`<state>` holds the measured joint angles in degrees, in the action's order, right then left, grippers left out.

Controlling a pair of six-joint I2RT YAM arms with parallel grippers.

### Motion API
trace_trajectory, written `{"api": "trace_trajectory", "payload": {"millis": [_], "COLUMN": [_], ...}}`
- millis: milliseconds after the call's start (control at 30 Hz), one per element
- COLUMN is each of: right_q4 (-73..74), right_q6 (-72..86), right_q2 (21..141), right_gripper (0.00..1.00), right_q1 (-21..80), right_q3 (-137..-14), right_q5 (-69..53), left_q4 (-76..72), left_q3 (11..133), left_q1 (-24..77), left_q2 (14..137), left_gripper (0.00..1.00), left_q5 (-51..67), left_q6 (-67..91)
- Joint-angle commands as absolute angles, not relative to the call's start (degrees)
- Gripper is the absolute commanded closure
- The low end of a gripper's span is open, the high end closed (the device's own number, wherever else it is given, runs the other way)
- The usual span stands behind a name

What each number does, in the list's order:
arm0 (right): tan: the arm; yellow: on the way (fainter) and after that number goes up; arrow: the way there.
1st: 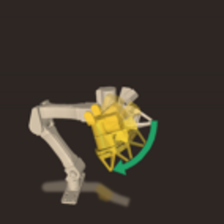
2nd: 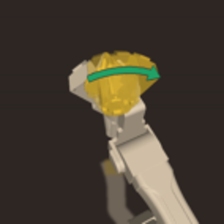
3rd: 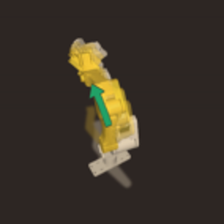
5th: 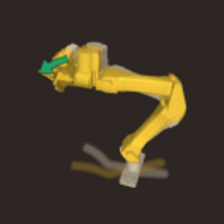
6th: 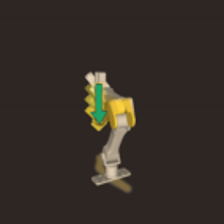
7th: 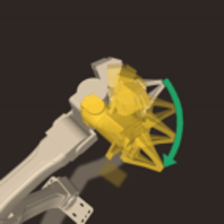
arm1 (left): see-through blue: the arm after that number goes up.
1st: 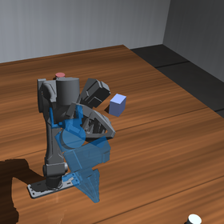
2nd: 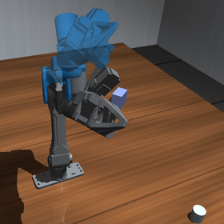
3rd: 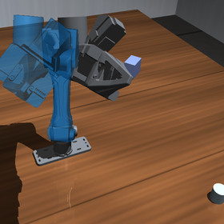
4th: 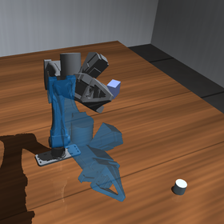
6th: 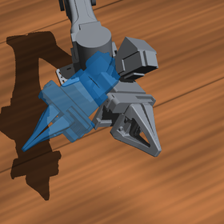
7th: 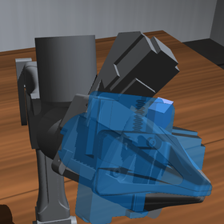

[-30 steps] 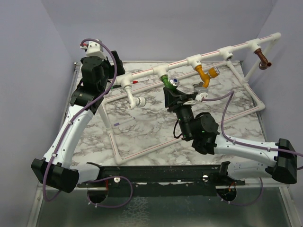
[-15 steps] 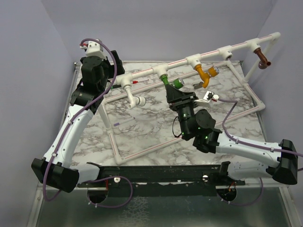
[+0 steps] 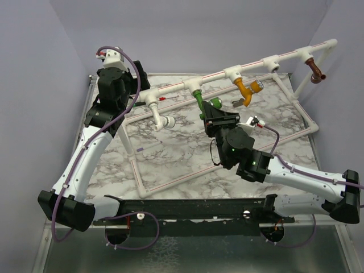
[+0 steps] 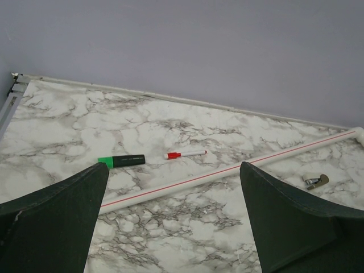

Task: Install the water faucets

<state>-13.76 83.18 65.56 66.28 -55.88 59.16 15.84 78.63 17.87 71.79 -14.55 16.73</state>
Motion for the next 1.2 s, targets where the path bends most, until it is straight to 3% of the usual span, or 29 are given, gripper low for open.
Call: {"api": "trace_trajectory", "payload": {"millis": [0,233,400,600,1167], "right_q4": [-4.9,-4.9,-13.6,-14.9,-14.8], "right_q6": [87.3,84.1,77.0,74.8,60.0], "right_q2": [65.7,64.8,63.1,61.4,53.9], "right_gripper": [0.98,0.76,0.52,0.38,0.34], "right_q1": [67.2,67.2,67.2,67.2,67.2], "right_q3": [-54.2,-53.8,-50.5,-49.3,-47.2], "right_q5": [55.9,56.2,55.2,53.4,45.6], "left_q4": [26.9,26.9,26.9,26.9,26.9], "left_q3": [75.1,75.1,75.1,75.1,75.1], "left_q1": [19.1,19.1,19.1,19.1,19.1], "left_q2": [74.5,74.5,74.6,74.5,74.4], "left_gripper": [0.01,0.01,0.01,0.01,0.01], "left_q5": [-10.2,-10.2,-10.3,-10.3,-10.4], "left_q6": [16.2,16.2,16.2,16.2,16.2]}}
